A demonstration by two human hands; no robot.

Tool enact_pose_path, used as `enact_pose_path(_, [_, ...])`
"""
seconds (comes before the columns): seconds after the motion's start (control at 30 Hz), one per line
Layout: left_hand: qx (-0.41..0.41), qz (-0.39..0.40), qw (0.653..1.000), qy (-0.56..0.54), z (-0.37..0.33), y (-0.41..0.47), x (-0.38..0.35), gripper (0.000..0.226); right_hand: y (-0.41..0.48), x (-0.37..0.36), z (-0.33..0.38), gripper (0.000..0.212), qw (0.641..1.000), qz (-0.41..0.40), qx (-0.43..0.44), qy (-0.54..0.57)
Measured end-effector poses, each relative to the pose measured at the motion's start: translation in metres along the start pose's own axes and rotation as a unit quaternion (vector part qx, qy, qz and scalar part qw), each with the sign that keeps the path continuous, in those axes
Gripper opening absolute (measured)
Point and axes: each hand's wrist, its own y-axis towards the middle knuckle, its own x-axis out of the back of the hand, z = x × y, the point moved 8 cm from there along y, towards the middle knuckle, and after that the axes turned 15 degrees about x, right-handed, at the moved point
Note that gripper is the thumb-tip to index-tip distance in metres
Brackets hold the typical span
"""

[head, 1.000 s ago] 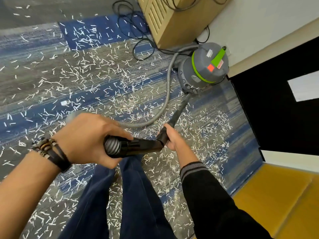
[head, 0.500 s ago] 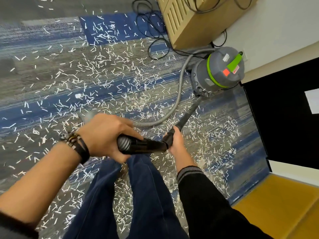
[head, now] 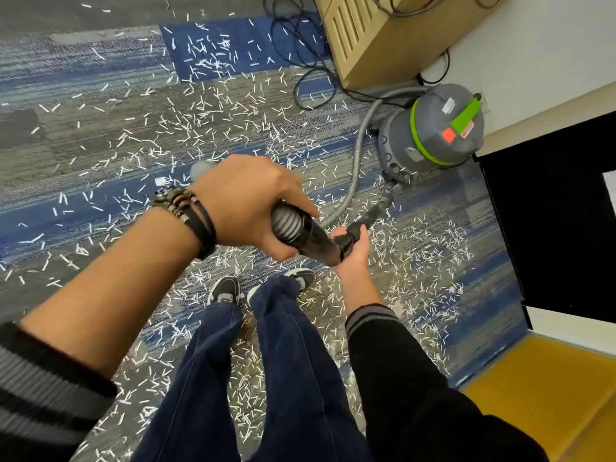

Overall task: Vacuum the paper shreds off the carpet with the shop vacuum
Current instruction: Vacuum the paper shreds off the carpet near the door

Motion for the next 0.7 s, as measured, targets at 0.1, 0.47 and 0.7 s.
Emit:
enact_pose_path(0.1, [0.01,0.016,0.998,-0.055,-0.009,0.008,0.003,0.05,-0.001,0.022,0.014,0.047,0.999,-0.016,-0.005,-0.034])
enact_pose_path(0.47, [-0.052,0.044,0.993,-0.096,-0.107,0.044,0.029,0.047,-0.036,0.112,0.071,0.036,0.995,-0.077,-0.061,0.007])
enact_pose_path(0.7, [-0.165,0.023,0.985,-0.053,-0.234,0.108,0.056,0.042,-0.011,0.164,0.187,0.031,0.992,-0.091,0.015,0.082])
